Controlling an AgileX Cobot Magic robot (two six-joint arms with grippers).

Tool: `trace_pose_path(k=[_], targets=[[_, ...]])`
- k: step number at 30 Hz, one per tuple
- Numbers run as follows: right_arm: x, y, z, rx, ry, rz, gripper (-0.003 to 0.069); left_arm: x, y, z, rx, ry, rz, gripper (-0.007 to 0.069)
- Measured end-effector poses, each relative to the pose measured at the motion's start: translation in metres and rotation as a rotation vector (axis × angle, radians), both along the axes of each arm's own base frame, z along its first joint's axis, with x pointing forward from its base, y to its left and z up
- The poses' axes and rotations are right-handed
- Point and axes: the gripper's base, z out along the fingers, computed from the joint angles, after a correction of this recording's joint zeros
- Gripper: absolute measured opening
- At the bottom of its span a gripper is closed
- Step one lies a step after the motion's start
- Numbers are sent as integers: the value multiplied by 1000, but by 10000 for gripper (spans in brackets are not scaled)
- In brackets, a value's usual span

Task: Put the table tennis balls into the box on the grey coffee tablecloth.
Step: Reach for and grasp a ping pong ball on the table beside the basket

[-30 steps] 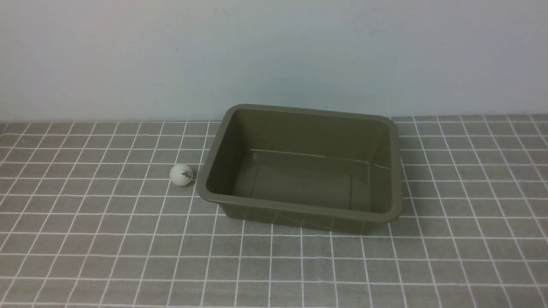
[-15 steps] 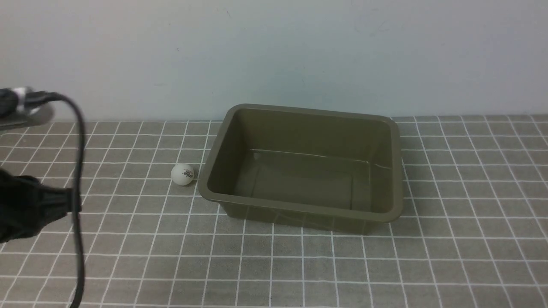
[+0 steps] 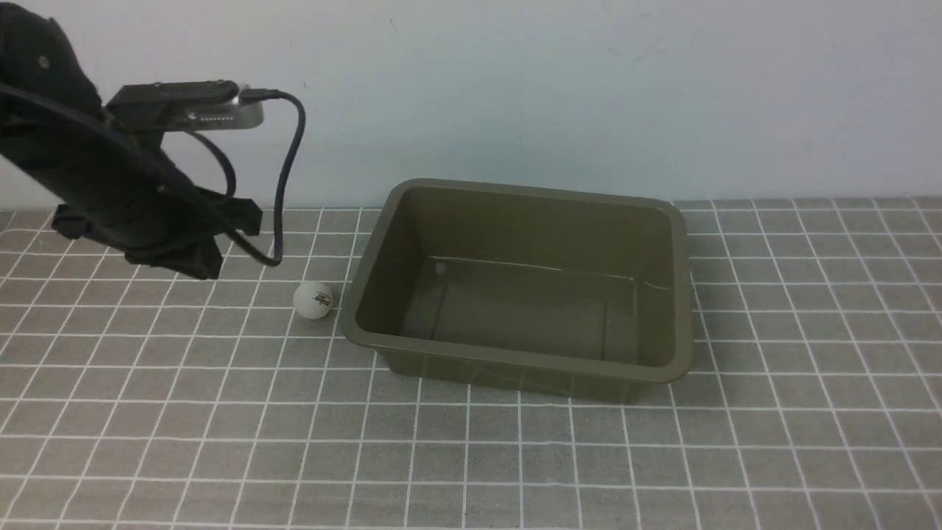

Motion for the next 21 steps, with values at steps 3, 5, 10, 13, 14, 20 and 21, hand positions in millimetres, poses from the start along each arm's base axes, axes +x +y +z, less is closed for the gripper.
trace_pose_path(k=[3,5,10,13,14,20,21], targets=[[0,0,0,0,0,0,-10,23,-2,-11,15,5,-35,-3],[0,0,0,0,0,0,-10,41,-3,-23,33,7,-87,16],[0,0,0,0,0,0,-10,68,-10,-47,-3,1,-133,122],[0,0,0,0,0,0,-10,80,-14,-61,-45,10,-137,238],[0,0,0,0,0,0,-10,86,-15,-69,-59,8,-134,307],[0,0,0,0,0,0,-10,94,-17,-104,-74,65,-125,488],[0,0,0,0,0,0,-10,94,-17,-105,-74,67,-125,490]])
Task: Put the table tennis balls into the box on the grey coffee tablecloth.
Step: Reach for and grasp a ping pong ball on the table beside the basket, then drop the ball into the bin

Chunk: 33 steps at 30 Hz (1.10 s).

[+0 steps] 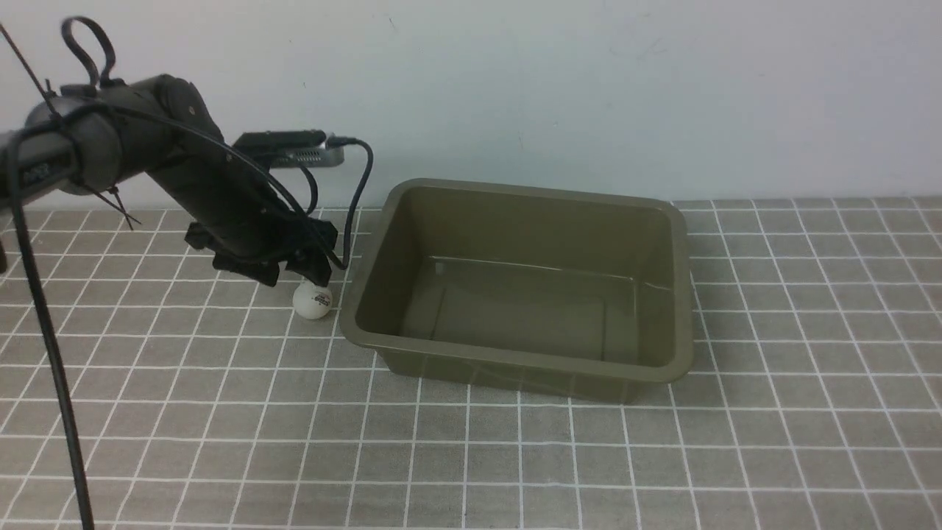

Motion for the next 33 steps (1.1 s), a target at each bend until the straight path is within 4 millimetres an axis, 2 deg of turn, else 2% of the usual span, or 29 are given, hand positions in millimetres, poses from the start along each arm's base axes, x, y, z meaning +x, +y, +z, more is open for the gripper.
trace_pose_path(k=[6,9,12,17,21,23,25,26,28,29,30,32,33], targets=[[0,0,0,0,0,0,-10,2,0,-19,3,37,-1,498],[0,0,0,0,0,0,-10,3,0,-26,3,51,0,457],[0,0,0,0,0,0,-10,4,0,-30,7,54,-2,348],[0,0,0,0,0,0,-10,3,0,-25,17,76,-25,352],[0,0,0,0,0,0,-10,1,4,12,73,70,-73,352],[0,0,0,0,0,0,-10,-4,0,49,76,38,-99,352],[0,0,0,0,0,0,-10,-11,-8,77,72,-2,-146,352],[0,0,0,0,0,0,-10,-16,-17,95,58,-34,-179,352],[0,0,0,0,0,0,-10,-24,-40,112,17,-79,-242,352],[0,0,0,0,0,0,-10,-25,-43,114,7,-84,-248,352],[0,0,0,0,0,0,-10,-30,-62,118,-27,-106,-297,352],[0,0,0,0,0,0,-10,-34,-84,118,-50,-117,-355,352],[0,0,0,0,0,0,-10,-37,-106,112,-60,-129,-409,352]])
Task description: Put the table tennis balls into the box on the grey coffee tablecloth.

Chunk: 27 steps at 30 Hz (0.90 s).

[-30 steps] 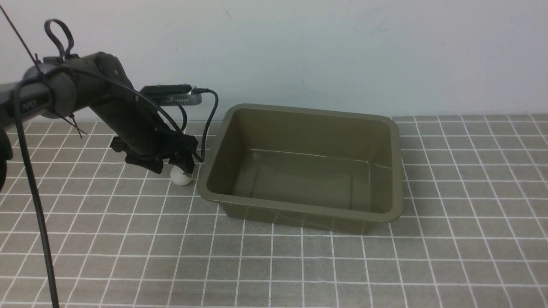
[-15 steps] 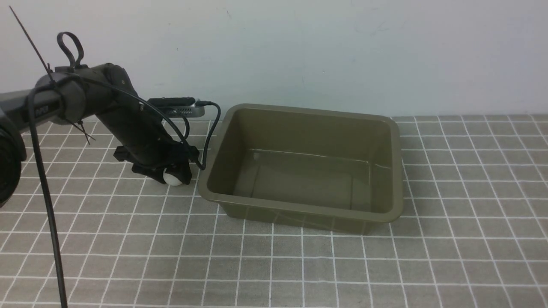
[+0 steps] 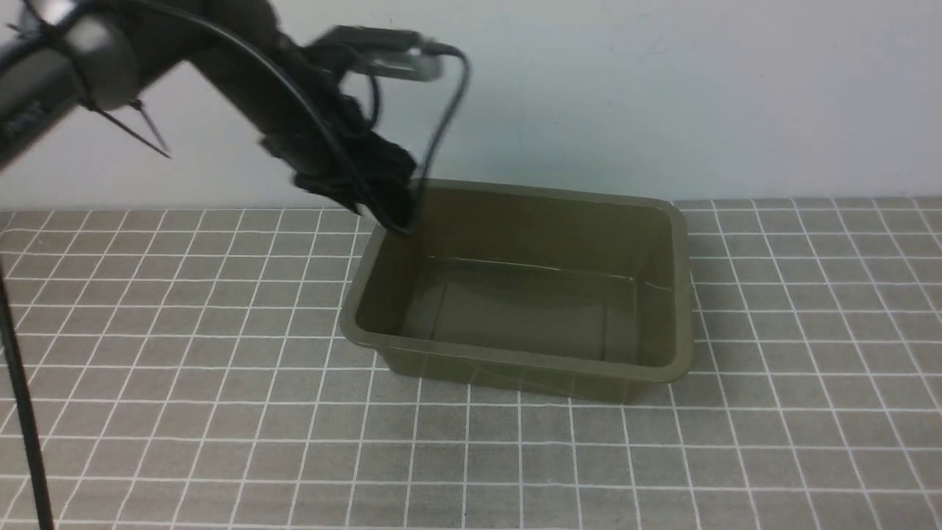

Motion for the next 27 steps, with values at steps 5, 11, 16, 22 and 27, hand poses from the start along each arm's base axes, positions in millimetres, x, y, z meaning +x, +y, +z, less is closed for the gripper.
trace_pose_path(k=[5,11,16,22,27], targets=[[0,0,0,0,0,0,-10,0,-46,-19,-26,-60,-43,443],[0,0,0,0,0,0,-10,-1,-65,-31,-43,-42,-6,643],[0,0,0,0,0,0,-10,-7,-58,-15,-26,-4,14,590],[0,0,0,0,0,0,-10,-41,-32,69,-8,-114,33,111],[0,0,0,0,0,0,-10,-100,-3,154,-71,-308,49,0]])
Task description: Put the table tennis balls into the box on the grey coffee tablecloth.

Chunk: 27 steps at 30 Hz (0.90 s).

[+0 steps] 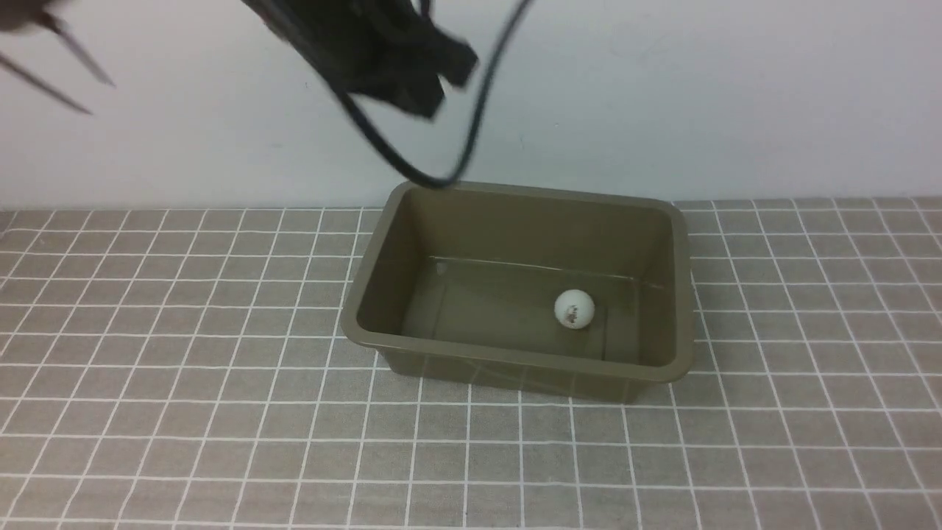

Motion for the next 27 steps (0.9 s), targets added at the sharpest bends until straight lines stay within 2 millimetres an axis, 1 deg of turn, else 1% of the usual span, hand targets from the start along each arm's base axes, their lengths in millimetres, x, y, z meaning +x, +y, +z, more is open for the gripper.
trace_pose_path(k=[1,2,3,5,8,9,11,13,14,15,17,19,20,21,22,27], targets=[[0,0,0,0,0,0,-10,-15,7,12,-14,-29,1,-5],[0,0,0,0,0,0,-10,-28,13,20,-24,-49,3,-5],[0,0,0,0,0,0,-10,-31,14,22,-26,-55,4,-5],[0,0,0,0,0,0,-10,-72,32,36,-68,-132,15,-5],[0,0,0,0,0,0,-10,-113,52,34,-121,-227,41,-5],[0,0,0,0,0,0,-10,-120,56,33,-139,-258,50,-5],[0,0,0,0,0,0,-10,-145,69,20,-178,-326,75,-5],[0,0,0,0,0,0,-10,-168,80,1,-215,-378,96,-5],[0,0,0,0,0,0,-10,-177,85,-8,-237,-408,108,-5],[0,0,0,0,0,0,-10,-181,87,-12,-248,-418,112,-5],[0,0,0,0,0,0,-10,-202,97,-34,-303,-471,135,-5],[0,0,0,0,0,0,-10,-217,104,-48,-332,-501,147,-5],[0,0,0,0,0,0,-10,-220,105,-52,-334,-505,148,-5],[0,0,0,0,0,0,-10,-231,111,-63,-345,-520,150,-5],[0,0,0,0,0,0,-10,-240,115,-70,-348,-539,147,-5],[0,0,0,0,0,0,-10,-265,126,-93,-355,-604,135,-5]])
